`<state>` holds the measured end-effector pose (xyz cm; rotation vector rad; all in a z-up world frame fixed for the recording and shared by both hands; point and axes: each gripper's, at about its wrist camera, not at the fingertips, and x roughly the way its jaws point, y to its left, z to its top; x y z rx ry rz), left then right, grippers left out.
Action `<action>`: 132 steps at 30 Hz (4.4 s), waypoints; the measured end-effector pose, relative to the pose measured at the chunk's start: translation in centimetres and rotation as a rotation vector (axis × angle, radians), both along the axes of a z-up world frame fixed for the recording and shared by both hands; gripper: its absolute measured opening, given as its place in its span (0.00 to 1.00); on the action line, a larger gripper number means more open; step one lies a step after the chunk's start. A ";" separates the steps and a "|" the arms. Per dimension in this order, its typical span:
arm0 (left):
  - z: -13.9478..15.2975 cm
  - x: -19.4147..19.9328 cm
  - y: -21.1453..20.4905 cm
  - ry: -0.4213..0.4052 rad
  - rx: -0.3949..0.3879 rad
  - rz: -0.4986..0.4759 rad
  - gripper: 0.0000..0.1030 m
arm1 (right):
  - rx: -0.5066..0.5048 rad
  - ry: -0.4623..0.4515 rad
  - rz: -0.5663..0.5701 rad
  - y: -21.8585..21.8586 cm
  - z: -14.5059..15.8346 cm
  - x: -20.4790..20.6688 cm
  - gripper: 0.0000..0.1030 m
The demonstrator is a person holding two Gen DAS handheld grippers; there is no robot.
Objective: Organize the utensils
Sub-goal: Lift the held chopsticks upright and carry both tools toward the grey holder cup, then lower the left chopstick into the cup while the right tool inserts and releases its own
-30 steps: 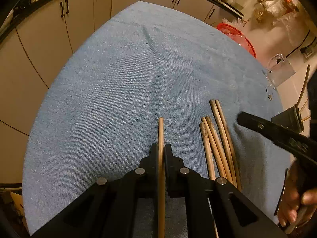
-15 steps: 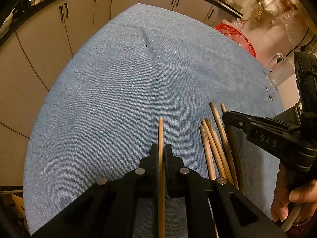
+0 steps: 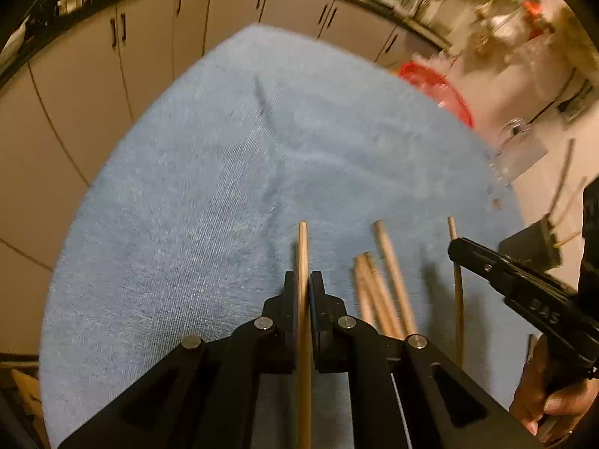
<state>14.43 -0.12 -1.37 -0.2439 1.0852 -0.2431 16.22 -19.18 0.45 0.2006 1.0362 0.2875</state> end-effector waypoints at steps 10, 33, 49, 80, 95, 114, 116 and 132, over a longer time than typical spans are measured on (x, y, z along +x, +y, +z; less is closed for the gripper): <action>9.2 -5.6 0.0 -0.274 -0.023 0.005 0.06 | 0.062 -0.381 -0.058 -3.3 9.5 -9.7 0.06; 12.7 -9.6 -1.2 -0.351 -0.002 -0.021 0.06 | 0.089 -0.567 -0.106 -5.6 12.6 -16.3 0.06; 14.4 -9.9 -3.4 -0.366 -0.006 -0.082 0.06 | 0.106 -0.623 -0.171 -9.0 13.8 -17.9 0.06; 20.3 -9.5 -12.8 -0.444 0.008 -0.251 0.06 | 0.094 -0.723 -0.378 -18.8 17.7 -19.8 0.06; 25.4 -6.4 -20.2 -0.532 -0.057 -0.328 0.06 | 0.063 -0.804 -0.498 -24.1 22.4 -16.3 0.06; 19.0 0.0 -26.6 -0.400 -0.056 -0.345 0.06 | 0.040 -0.677 -0.533 -27.6 16.9 -8.5 0.06; 18.5 0.3 -26.7 -0.384 -0.055 -0.345 0.06 | 0.041 -0.659 -0.522 -27.5 16.2 -8.2 0.06; 17.7 0.5 -25.4 -0.324 -0.083 -0.335 0.07 | 0.078 -0.603 -0.483 -26.9 16.0 -9.6 0.10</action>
